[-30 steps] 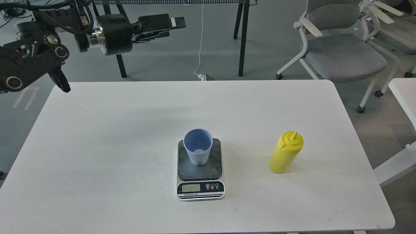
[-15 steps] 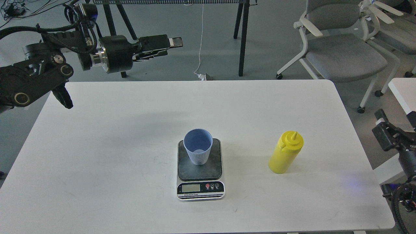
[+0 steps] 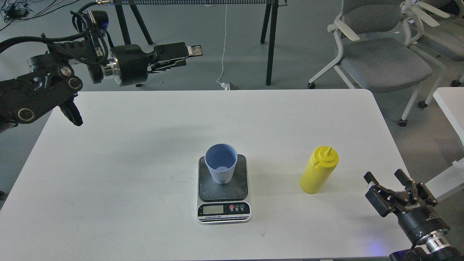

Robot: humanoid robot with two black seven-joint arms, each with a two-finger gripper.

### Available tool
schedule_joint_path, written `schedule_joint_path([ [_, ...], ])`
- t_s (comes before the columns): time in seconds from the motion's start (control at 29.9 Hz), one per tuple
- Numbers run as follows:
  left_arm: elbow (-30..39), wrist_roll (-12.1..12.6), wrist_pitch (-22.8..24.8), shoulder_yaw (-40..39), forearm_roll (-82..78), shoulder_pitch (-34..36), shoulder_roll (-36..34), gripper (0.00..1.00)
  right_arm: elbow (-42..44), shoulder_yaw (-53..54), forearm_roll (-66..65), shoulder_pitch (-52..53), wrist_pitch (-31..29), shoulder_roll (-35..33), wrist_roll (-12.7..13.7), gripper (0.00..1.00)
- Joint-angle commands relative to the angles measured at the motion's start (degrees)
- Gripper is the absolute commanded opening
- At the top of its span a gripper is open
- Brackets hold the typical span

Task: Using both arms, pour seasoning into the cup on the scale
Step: 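Move the right gripper down around the yellow bottle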

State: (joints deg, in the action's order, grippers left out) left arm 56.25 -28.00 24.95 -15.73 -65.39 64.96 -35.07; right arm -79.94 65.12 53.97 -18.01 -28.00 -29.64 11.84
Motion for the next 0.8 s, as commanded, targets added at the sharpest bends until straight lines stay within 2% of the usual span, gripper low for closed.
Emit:
schedule_joint_path([
  [0.0, 0.0, 0.0, 0.0, -0.1, 0.0, 0.0, 0.0, 0.97, 2.5, -2.3, -4.1, 1.9, 0.0, 3.8, -0.1, 1.00],
  [0.37, 0.0, 0.0, -0.1, -0.4, 0.1, -1.7, -0.2, 0.97, 9.4, -5.4, -6.2, 7.5, 0.0, 7.7, -0.1, 1.00],
  [0.77, 0.2, 0.0, 0.0, -1.4, 0.0, -2.9, -0.4, 0.97, 12.5, -9.1, -8.5, 10.4, 0.0, 11.8, -0.4, 1.00],
])
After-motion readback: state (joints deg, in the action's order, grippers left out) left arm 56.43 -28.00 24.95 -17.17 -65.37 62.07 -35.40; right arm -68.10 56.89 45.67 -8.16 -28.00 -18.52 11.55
